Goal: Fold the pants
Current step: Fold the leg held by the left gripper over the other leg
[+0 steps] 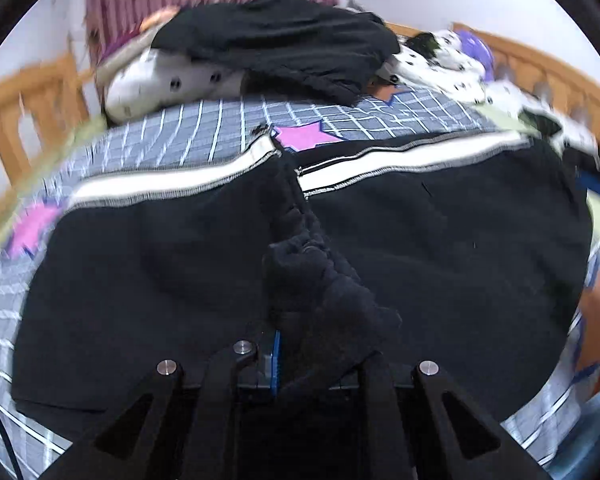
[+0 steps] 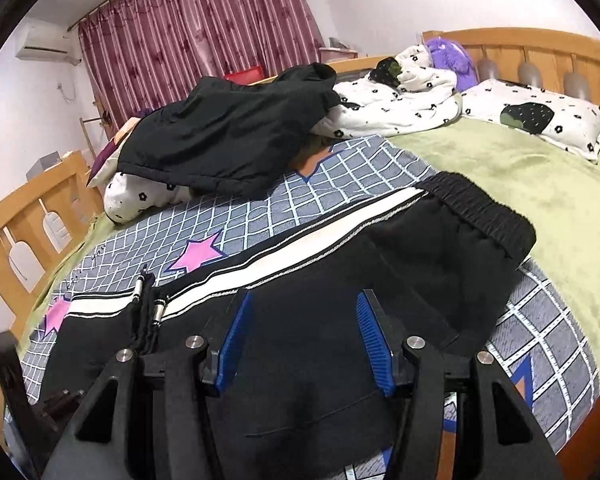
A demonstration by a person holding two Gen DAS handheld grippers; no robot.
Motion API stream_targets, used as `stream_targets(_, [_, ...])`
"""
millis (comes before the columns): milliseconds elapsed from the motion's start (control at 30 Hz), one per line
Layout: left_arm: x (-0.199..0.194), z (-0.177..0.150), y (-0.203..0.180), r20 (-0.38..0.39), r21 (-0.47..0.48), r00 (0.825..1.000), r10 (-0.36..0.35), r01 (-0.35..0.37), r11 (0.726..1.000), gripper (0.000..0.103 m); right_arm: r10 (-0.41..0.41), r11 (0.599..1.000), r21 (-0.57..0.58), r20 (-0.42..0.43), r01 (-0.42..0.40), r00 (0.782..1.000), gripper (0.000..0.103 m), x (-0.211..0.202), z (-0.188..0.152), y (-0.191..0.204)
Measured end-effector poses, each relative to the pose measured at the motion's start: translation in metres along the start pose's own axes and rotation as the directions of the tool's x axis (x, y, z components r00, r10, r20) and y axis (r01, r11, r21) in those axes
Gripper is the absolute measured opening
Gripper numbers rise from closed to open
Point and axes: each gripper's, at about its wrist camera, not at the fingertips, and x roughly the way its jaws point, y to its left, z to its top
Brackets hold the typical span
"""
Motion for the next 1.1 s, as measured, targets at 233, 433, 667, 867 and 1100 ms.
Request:
stream_targets(233, [-0.042,-0.004,0.059,-0.002,-0.094,0.972,-0.234,0.232,0.968,0.039,0.070,0.994,-0.076,-0.052,-0.073,0.996,0.053,0.010,-0.004,0.038])
stream_targets(433, [-0.085,-0.035,0.132,0.080,-0.192,0.977,-0.200,0.212,0.958,0.058,0.254,0.960,-0.075,-0.179,-0.271,0.950,0.053,0.026,-0.019,0.090])
stream_targets(667, [-0.100,-0.066,0.204,0.048,-0.234,0.998,-0.039,0.049,0.971,0.060,0.319,0.929,-0.060,-0.370,-0.365,0.873,0.053,0.061,-0.057,0.151])
stream_targets(867, [-0.081,-0.084,0.223,-0.037,-0.235,0.998,-0.060,0.049,0.971,0.061,0.226,0.952,-0.077,-0.470,-0.295,0.853,0.034,0.080,-0.089,0.163])
stream_targets(1100, [-0.054,-0.089,0.226,-0.059,-0.272,0.993,-0.103,0.084,0.959,0.061,0.237,0.959,-0.033,-0.455,-0.282,0.859,0.034,0.078,-0.096,0.156])
